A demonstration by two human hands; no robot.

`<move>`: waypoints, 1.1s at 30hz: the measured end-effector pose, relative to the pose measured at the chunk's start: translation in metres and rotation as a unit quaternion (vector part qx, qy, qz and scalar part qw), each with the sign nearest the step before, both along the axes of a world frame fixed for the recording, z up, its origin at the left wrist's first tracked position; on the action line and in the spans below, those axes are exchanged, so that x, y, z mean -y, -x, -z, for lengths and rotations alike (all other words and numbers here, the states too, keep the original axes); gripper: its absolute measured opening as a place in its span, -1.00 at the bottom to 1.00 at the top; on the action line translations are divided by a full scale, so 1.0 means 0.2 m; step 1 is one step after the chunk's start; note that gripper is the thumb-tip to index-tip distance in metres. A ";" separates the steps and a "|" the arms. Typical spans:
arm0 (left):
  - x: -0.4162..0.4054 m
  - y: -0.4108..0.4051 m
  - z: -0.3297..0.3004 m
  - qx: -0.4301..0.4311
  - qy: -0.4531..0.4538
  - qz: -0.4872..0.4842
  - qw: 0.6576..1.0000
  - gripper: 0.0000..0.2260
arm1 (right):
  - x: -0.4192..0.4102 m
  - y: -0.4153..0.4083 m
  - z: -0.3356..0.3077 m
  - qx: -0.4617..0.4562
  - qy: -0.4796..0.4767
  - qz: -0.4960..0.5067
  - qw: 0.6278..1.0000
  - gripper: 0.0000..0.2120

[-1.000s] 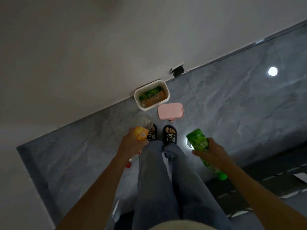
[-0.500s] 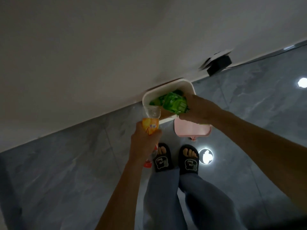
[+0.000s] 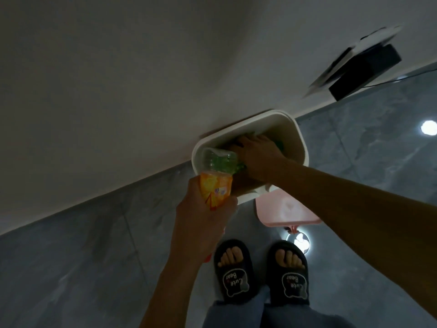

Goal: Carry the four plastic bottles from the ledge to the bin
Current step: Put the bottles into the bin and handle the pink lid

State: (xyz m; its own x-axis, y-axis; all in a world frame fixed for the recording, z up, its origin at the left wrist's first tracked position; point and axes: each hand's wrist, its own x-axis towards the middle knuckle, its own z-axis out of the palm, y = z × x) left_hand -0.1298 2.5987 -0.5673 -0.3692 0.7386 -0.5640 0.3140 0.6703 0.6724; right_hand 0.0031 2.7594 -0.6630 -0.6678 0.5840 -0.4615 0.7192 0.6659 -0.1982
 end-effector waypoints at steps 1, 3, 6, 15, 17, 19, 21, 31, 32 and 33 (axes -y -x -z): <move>-0.01 0.00 0.01 -0.003 -0.001 0.006 1.000 -0.60 | 0.00 0.00 0.03 0.004 -0.006 0.004 1.000 -0.39; -0.03 0.00 0.03 -0.015 -0.002 0.016 1.000 -0.57 | 0.00 0.01 0.06 0.002 -0.018 0.013 1.000 -0.42; -0.08 0.00 0.02 -0.041 -0.004 0.044 0.998 -0.51 | 0.03 -0.02 0.02 -0.017 0.001 0.043 0.999 -0.41; -0.38 -0.07 -0.08 -0.099 -0.047 0.200 0.974 -0.34 | 0.26 -0.39 -0.35 -0.111 -0.009 0.045 0.993 -0.76; -0.44 -0.11 -0.05 -0.107 -0.036 0.248 0.962 -0.31 | 0.29 -0.44 -0.36 -0.098 -0.005 0.031 0.995 -0.75; -0.48 -0.15 0.00 -0.121 -0.028 0.296 0.947 -0.31 | 0.31 -0.46 -0.34 -0.089 -0.003 0.026 0.996 -0.73; -0.51 -0.17 0.05 -0.134 -0.030 0.327 0.935 -0.35 | 0.31 -0.48 -0.31 -0.085 -0.015 0.019 0.996 -0.74; -0.58 -0.27 0.34 -0.187 -0.015 0.377 0.907 -0.44 | 0.38 -0.54 -0.12 -0.157 -0.112 -0.005 0.981 -0.79; -0.58 -0.27 0.36 -0.192 -0.012 0.379 0.905 -0.43 | 0.38 -0.53 -0.11 -0.158 -0.115 -0.006 0.981 -0.76; -0.57 -0.27 0.38 -0.197 -0.009 0.384 0.902 -0.43 | 0.38 -0.53 -0.10 -0.160 -0.116 -0.007 0.980 -0.75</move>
